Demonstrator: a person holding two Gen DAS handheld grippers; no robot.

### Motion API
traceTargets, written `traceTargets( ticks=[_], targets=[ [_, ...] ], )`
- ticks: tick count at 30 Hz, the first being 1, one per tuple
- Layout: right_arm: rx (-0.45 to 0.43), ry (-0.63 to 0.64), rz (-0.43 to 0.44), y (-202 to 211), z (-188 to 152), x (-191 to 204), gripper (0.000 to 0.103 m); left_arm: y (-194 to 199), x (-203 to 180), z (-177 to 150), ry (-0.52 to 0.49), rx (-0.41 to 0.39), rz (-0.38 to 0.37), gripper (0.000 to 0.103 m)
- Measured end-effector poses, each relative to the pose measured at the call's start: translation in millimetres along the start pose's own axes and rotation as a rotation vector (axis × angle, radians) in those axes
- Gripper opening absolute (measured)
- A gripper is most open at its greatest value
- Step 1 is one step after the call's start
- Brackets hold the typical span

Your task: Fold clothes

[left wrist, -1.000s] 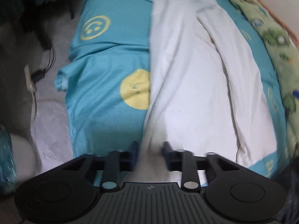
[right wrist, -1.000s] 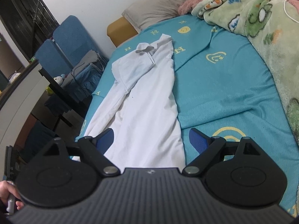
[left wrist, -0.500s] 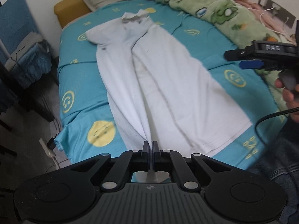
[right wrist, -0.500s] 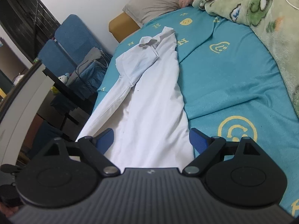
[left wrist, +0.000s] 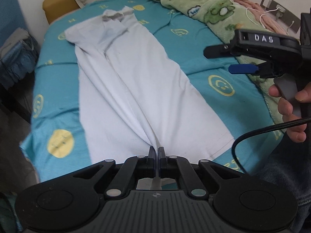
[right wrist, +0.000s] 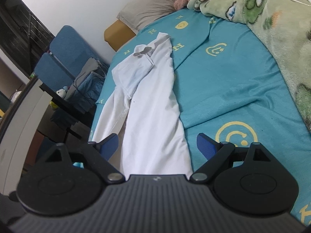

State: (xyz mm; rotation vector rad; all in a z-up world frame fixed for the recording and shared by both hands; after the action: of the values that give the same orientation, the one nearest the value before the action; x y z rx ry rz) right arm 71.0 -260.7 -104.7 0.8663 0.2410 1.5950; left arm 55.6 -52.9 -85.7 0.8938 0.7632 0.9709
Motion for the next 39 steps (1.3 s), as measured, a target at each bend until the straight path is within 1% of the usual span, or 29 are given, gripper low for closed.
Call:
traceTargets(
  ticks=[2, 4, 5, 7, 8, 10, 12, 13, 15, 17, 19, 20, 21, 22, 24, 25, 26, 29, 31, 32, 33, 34, 35, 36, 37, 39],
  targets=[
    [0.008, 0.002, 0.007, -1, -1, 0, 0.089, -17, -4, -8, 0.039, 0.038, -0.033, 0.004],
    [0.019, 0.008, 0.012, -2, -4, 0, 0.089, -34, -3, -15, 0.084, 0.099, -0.071, 0.007],
    [0.025, 0.011, 0.014, -2, -5, 0, 0.089, -38, 0, -17, 0.111, 0.112, -0.089, 0.011],
    [0.039, 0.003, 0.028, -2, -9, 0, 0.089, -37, 9, -18, 0.163, 0.117, -0.116, 0.031],
    [0.046, -0.003, 0.036, -2, -11, -1, 0.089, -32, 18, -17, 0.207, 0.102, -0.136, 0.037],
    [0.064, -0.032, 0.055, -4, -15, -4, 0.089, -23, 37, -14, 0.297, 0.071, -0.173, 0.056],
    [0.084, -0.065, 0.070, -6, -19, -8, 0.089, -17, 66, -9, 0.419, 0.041, -0.194, 0.068],
    [0.096, -0.081, 0.071, -7, -22, -11, 0.089, -15, 81, -8, 0.483, 0.026, -0.203, 0.070],
    [0.121, -0.114, 0.072, -10, -27, -17, 0.089, -20, 111, -8, 0.601, 0.015, -0.200, 0.072],
    [0.145, -0.151, 0.075, -13, -33, -23, 0.088, -28, 138, -10, 0.708, 0.011, -0.185, 0.072],
    [0.166, -0.195, 0.088, -16, -40, -28, 0.088, -38, 153, -12, 0.764, 0.014, -0.158, 0.072],
    [0.180, -0.215, 0.092, -18, -43, -31, 0.077, -42, 158, -12, 0.783, 0.015, -0.152, 0.072],
    [0.195, -0.232, 0.095, -20, -47, -33, 0.073, -46, 162, -12, 0.799, 0.015, -0.144, 0.072],
    [0.210, -0.247, 0.096, -22, -50, -35, 0.070, -48, 163, -12, 0.801, 0.007, -0.134, 0.073],
    [0.234, -0.255, 0.091, -25, -56, -36, 0.068, -51, 159, -9, 0.781, -0.013, -0.107, 0.073],
    [0.244, -0.254, 0.084, -26, -58, -37, 0.063, -52, 156, -9, 0.762, -0.018, -0.098, 0.073],
    [0.253, -0.252, 0.075, -27, -60, -37, 0.061, -52, 154, -9, 0.745, -0.023, -0.091, 0.073],
    [0.279, -0.245, 0.052, -30, -65, -37, 0.060, -54, 146, -10, 0.724, -0.021, -0.102, 0.071],
    [0.297, -0.246, 0.058, -33, -67, -36, 0.060, -54, 143, -11, 0.719, -0.015, -0.110, 0.059],
    [0.309, -0.250, 0.070, -33, -69, -36, 0.056, -54, 141, -11, 0.719, -0.010, -0.115, 0.056],
    [0.328, -0.259, 0.090, -34, -71, -35, 0.052, -54, 139, -11, 0.719, -0.002, -0.128, 0.046],
    [0.351, -0.275, 0.117, -35, -74, -34, 0.042, -53, 138, -13, 0.722, 0.005, -0.150, 0.038],
    [0.373, -0.293, 0.145, -36, -77, -33, 0.040, -52, 137, -16, 0.732, 0.008, -0.166, 0.034],
    [0.383, -0.306, 0.153, -35, -78, -33, 0.040, -51, 137, -19, 0.743, 0.009, -0.180, 0.025],
    [0.386, -0.315, 0.148, -34, -79, -34, 0.040, -49, 138, -21, 0.757, 0.002, -0.189, 0.020],
    [0.390, -0.332, 0.138, -32, -80, -36, 0.039, -45, 142, -22, 0.789, -0.015, -0.195, 0.020]
  ],
)
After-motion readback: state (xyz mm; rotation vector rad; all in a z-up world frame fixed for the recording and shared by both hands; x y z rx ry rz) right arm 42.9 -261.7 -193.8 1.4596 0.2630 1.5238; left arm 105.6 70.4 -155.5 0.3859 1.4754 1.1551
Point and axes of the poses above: each gripper's, at about its wrist camera, not at the fingertips, and y roughly against the way its jaws point, x to its left, z to its top, the point moved 5 cm from there along -y, roughly the way its jaws point, and after that the axes turned 15 degrees about y, right-handed, at the moved point
